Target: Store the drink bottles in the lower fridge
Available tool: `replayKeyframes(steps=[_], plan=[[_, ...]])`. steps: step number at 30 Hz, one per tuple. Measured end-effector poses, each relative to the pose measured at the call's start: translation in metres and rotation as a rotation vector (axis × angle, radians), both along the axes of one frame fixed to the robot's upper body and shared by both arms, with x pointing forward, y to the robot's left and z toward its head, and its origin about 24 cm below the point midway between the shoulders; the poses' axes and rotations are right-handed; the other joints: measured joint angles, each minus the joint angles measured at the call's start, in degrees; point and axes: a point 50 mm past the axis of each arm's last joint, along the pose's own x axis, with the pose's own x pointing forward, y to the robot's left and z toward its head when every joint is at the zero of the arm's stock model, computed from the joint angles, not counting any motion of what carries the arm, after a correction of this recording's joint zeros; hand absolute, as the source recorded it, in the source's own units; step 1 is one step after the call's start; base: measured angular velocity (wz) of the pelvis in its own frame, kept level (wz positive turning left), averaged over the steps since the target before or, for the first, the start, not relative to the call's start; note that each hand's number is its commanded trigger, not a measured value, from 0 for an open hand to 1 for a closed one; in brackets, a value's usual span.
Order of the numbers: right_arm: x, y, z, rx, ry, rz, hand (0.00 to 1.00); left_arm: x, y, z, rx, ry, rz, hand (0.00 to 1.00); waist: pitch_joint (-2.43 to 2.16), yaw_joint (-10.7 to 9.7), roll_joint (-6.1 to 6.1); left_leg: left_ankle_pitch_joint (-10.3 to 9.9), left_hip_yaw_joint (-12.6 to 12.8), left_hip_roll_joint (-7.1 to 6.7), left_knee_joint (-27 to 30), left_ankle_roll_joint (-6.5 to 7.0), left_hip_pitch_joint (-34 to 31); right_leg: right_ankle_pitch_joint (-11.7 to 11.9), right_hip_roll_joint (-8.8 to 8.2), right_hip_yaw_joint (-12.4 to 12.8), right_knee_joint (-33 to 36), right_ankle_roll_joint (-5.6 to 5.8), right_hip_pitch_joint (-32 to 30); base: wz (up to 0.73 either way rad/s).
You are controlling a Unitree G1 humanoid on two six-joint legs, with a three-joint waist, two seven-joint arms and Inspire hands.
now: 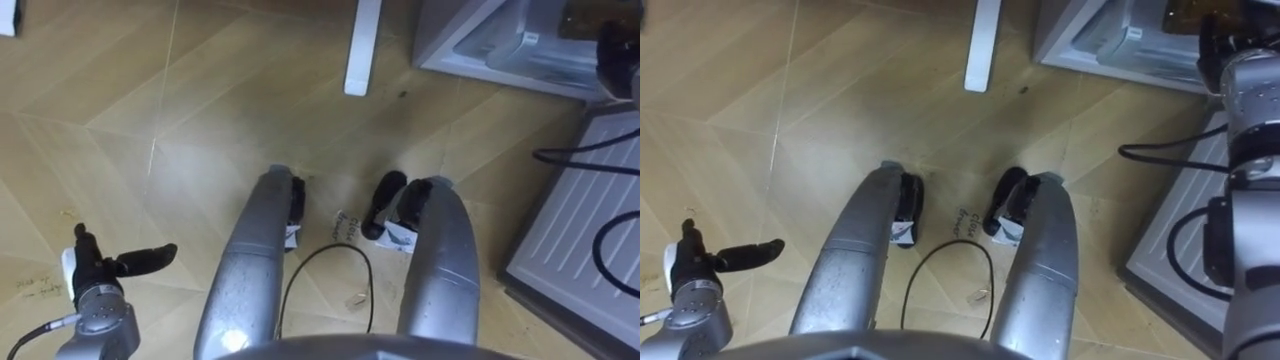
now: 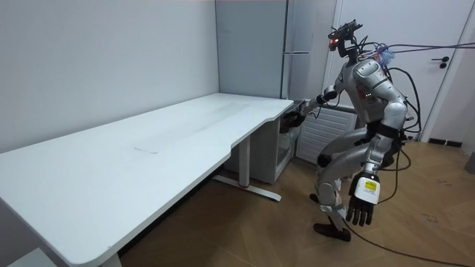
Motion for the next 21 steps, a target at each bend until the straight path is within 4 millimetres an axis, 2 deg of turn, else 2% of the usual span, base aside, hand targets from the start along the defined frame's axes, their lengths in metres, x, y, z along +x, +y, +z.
replayKeyframes(steps=[3, 6, 11, 16, 21], plan=[[-0.002, -0.002, -0.003, -0.004, 0.011, -0.004, 0.0, 0.002, -0.004, 0.0, -0.026, 0.005, -0.028, 0.0, 0.05, 0.6, 0.12, 0.0, -0.02, 0.36, -0.51, -0.01, 0.69, 0.18, 0.47, -0.19, -0.97, -0.03, 0.85, -0.07], [-0.008, -0.004, -0.011, -0.002, 0.031, -0.012, 0.0, 0.003, -0.006, -0.001, -0.054, 0.002, -0.054, 0.0, 0.14, 1.61, 0.56, -0.08, -0.7, 0.95, -1.39, -0.04, 2.36, 0.44, 0.94, -1.5, -2.79, -0.16, 3.37, -0.07], [-0.027, -0.012, -0.033, -0.02, 0.062, -0.021, 0.0, -0.001, -0.007, -0.002, -0.101, 0.001, -0.044, 0.0, 0.11, 2.91, 0.82, -0.04, -1.41, 1.09, -3.81, 0.02, 5.19, 0.69, 1.89, -1.98, -5.69, 0.77, 6.67, 0.0], [-0.04, -0.017, -0.047, -0.039, 0.074, -0.016, 0.0, -0.001, -0.006, -0.003, -0.122, 0.0, -0.052, 0.0, 0.09, 2.96, 0.82, 0.1, -1.24, 0.96, -5.59, 0.32, 6.98, 0.81, 2.09, -1.8, -7.0, 0.6, 8.19, 0.0], [-0.042, -0.018, -0.049, -0.077, 0.075, 0.016, 0.0, 0.0, -0.008, -0.003, -0.169, -0.013, -0.055, 0.0, 0.08, 2.5, 0.85, 0.02, -1.16, 1.02, -5.5, 0.28, 6.97, 0.73, 1.99, -1.9, -6.82, 0.51, 8.18, -0.01]])
